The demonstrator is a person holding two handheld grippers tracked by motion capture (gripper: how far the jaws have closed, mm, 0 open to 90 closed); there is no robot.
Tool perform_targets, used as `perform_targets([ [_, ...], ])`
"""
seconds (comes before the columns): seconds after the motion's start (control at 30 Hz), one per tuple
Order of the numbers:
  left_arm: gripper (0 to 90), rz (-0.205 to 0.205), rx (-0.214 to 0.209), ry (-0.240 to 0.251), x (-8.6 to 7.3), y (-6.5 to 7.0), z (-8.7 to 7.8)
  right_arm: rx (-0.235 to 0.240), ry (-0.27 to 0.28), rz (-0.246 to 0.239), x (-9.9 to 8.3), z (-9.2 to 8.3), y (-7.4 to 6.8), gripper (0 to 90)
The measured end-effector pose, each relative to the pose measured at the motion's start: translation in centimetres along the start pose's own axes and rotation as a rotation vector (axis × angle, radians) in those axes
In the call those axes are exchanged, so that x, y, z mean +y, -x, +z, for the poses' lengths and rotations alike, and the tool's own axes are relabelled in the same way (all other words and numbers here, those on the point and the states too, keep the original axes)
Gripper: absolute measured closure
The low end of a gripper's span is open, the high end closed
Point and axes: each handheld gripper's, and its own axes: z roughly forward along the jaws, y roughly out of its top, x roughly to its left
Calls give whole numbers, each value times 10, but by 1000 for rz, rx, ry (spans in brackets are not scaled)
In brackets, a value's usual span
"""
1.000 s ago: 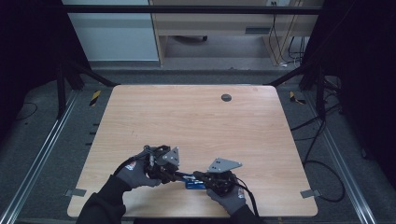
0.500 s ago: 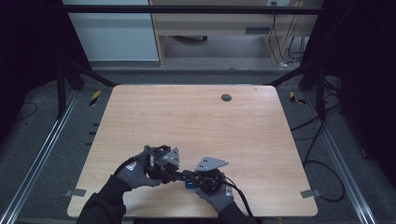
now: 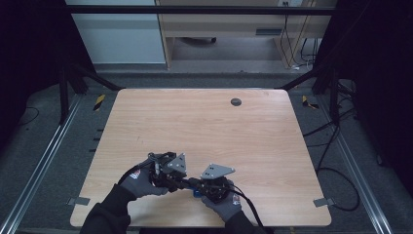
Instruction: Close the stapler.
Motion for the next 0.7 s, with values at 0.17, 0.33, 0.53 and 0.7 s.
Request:
perform_targets([
  [0.17,602,-30,39,75,-5,0,-18,-3,0,-2,0,0,0,900],
  [0.33,595,-71,114,135,-14,0,-35,-3,0,-3,0,0,0,900],
  [0.53,594,-166,194,195,-34,-5,-46,-3,-2,-4,0,-1,0,900],
  [0.7,601,-248,241,256,-49,-8,-49,-1,-1,-7,1,-2,1,900],
])
